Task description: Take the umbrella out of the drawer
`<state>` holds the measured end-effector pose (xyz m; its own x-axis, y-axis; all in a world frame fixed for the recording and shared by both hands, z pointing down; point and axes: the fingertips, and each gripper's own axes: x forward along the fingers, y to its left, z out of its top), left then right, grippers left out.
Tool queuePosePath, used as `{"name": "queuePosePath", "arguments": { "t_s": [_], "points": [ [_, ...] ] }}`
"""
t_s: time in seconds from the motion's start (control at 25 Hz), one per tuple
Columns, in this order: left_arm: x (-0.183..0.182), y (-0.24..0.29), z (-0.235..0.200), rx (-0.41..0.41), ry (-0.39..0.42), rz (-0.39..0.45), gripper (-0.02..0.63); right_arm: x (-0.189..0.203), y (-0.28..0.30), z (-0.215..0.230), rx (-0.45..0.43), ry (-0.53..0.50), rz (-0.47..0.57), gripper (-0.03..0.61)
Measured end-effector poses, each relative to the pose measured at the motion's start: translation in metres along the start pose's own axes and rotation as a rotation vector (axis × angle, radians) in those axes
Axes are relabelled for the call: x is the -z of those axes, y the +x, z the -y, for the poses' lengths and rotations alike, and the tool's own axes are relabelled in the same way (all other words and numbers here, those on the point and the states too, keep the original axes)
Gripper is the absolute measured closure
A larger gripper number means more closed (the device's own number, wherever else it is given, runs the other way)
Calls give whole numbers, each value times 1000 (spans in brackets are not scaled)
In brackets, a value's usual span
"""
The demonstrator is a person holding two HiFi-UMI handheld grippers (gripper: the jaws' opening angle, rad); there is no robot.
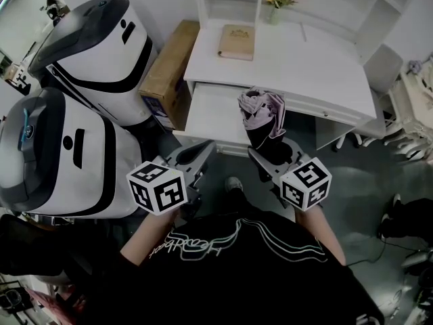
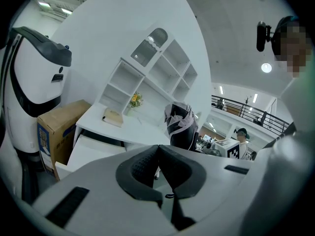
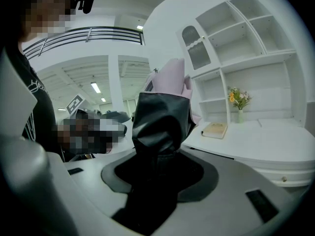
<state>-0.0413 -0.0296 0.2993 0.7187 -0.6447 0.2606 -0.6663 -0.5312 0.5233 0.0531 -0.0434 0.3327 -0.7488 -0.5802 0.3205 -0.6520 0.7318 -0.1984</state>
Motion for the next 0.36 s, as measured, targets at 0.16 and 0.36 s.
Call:
{"name": "queuePosePath", "arguments": {
  "t_s": [0.16,0.36],
  "points": [
    [5,-3,-6,1,-5,-7,594,6,5,-5,-1,6,-5,371],
    [7,-1,-10,7,-7,-7,594,10,9,-5,-1,8,-9,371]
  ]
}}
